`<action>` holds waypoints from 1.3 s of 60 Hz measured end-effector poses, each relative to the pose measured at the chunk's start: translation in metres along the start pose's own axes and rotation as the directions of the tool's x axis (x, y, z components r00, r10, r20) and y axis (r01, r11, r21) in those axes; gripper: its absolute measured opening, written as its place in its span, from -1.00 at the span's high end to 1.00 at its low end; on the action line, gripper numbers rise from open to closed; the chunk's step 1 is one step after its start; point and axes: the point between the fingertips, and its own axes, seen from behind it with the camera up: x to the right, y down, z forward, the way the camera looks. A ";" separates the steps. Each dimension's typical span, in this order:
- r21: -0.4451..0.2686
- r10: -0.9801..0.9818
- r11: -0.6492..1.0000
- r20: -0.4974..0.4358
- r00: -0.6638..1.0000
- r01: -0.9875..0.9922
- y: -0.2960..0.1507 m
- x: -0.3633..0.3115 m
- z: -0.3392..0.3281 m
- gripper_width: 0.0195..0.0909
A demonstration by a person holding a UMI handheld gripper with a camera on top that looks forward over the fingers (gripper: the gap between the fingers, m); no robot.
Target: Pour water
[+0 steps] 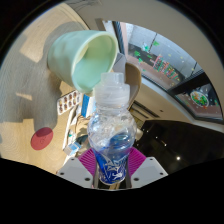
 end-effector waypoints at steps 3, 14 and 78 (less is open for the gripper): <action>0.009 0.066 0.998 0.023 0.998 -0.067 0.000 -0.002 -0.002 0.51; 0.073 0.528 0.837 0.154 0.835 -0.543 0.002 0.003 -0.010 0.51; -0.236 0.818 -0.469 0.246 -0.520 -0.851 0.020 -0.124 0.006 0.24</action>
